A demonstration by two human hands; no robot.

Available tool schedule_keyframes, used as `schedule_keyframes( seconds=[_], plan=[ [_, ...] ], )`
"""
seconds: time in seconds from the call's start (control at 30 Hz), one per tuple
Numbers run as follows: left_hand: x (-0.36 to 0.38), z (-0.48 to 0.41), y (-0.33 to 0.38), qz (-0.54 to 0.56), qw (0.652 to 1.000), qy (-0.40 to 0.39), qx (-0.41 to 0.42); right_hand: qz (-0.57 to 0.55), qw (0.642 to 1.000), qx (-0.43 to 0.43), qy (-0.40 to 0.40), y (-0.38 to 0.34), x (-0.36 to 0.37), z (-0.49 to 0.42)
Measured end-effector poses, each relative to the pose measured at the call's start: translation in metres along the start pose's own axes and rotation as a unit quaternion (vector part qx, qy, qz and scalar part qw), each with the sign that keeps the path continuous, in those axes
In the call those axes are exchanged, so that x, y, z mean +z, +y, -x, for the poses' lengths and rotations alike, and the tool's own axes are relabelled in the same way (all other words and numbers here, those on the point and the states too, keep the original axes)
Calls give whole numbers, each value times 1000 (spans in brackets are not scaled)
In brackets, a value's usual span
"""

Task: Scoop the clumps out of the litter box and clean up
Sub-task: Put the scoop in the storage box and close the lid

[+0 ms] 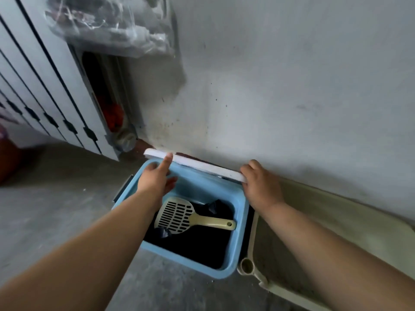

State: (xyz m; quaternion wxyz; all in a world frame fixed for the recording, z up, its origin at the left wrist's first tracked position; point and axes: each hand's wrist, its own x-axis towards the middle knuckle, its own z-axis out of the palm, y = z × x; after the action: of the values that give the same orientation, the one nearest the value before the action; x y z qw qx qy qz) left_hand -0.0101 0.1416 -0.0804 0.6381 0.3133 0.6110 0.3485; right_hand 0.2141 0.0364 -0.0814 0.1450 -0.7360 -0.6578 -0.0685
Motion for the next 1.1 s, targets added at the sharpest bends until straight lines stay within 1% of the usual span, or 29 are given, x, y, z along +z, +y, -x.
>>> schedule_keyframes(
  seconds=[0.07,0.13,0.23,0.33,0.4,0.43,0.53,0.6,0.7,0.73,0.8,0.87,0.93,1.0,1.03,1.1],
  plan=[
    [-3,6,-2,73,997,22,-22,-4,998,-45,43,-7,0,21],
    [-9,10,-6,127,991,25,-40,-5,995,-73,62,-13,1,40],
    [-14,14,-7,148,988,5,-52,2,992,-99,76,-16,0,54],
    [-17,23,-8,172,983,44,-48,1,989,-110,95,-18,-12,56],
    [-24,31,-12,192,978,68,-41,-3,986,-138,97,-22,-17,62],
    [-30,37,-17,197,977,77,-36,-6,983,-158,88,-24,-16,70],
    [-50,55,-33,187,977,99,-25,-18,977,-211,22,-25,-2,95],
    [-62,68,-50,161,978,131,-23,-31,972,-229,-31,-23,8,106],
    [-77,81,-74,151,974,167,-30,-36,960,-265,-82,-22,16,112],
    [-83,82,-81,136,974,178,-33,-36,955,-278,-100,-24,16,112],
    [-93,82,-92,67,976,204,-45,-57,944,-298,-132,-29,17,114],
    [-96,83,-93,-10,973,228,-39,-95,947,-276,-134,-32,15,110],
    [-95,86,-87,-123,959,255,-28,-131,965,-203,-99,-35,12,102],
    [-95,86,-85,-248,930,272,-15,-126,988,-78,-44,-37,11,91],
    [-97,86,-85,-289,917,276,-10,-119,992,-5,-35,-38,11,85],
    [-102,84,-90,-328,904,276,-8,-132,980,129,-70,-42,11,75]
  ],
)
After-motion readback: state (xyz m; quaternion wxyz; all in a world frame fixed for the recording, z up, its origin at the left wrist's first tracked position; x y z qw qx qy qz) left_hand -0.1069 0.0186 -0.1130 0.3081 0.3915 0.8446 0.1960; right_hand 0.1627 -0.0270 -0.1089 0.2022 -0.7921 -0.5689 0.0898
